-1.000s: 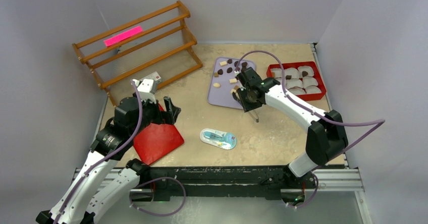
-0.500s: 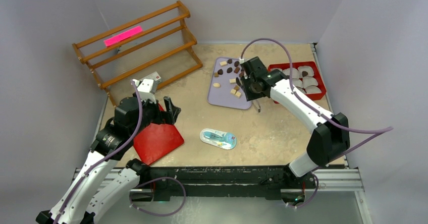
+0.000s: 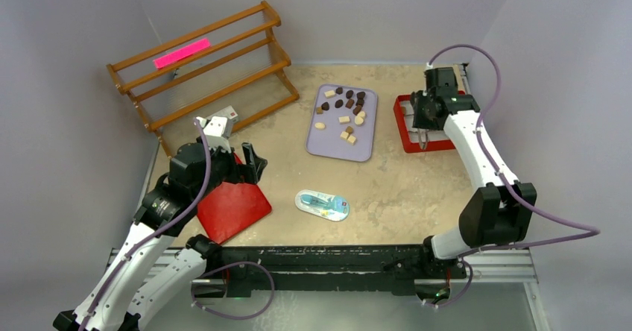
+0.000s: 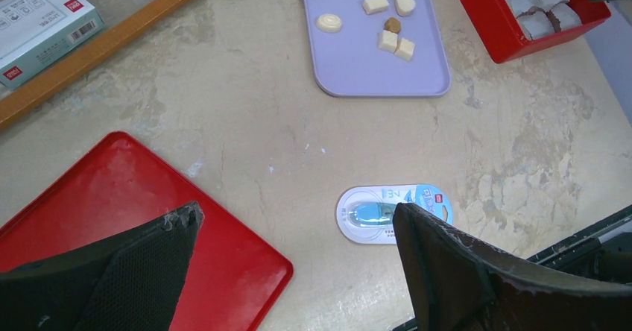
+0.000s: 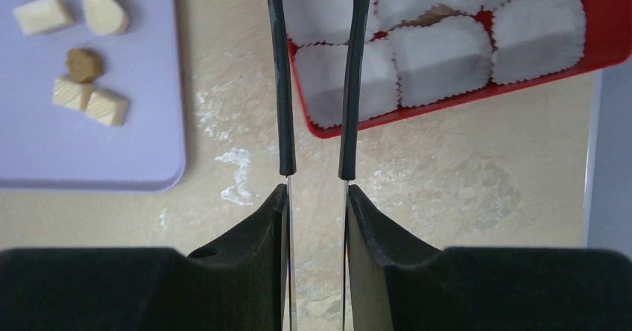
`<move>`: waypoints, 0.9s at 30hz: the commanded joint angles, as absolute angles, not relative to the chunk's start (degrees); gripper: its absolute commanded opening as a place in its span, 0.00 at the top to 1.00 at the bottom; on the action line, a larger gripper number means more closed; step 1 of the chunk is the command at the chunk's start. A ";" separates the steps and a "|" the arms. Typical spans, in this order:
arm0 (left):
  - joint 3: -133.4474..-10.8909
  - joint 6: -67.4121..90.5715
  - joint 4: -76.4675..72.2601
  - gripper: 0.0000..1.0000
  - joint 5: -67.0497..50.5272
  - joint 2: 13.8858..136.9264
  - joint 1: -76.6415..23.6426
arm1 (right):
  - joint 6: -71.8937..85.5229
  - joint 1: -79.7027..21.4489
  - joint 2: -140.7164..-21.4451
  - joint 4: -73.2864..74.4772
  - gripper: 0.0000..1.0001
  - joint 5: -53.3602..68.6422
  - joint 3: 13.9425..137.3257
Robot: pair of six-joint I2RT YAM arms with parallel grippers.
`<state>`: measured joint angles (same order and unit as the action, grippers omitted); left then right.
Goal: Pack the chocolate
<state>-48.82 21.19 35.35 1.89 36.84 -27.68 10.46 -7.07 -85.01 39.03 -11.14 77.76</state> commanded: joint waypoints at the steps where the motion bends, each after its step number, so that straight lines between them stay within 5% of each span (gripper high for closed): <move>1: -48.34 20.04 33.82 0.00 1.49 37.02 -27.69 | 9.99 -3.61 -85.95 36.34 0.74 -6.90 77.74; 27: -48.32 20.13 33.84 0.00 1.84 37.14 -27.64 | 11.95 2.55 -92.46 30.91 0.67 -0.09 71.74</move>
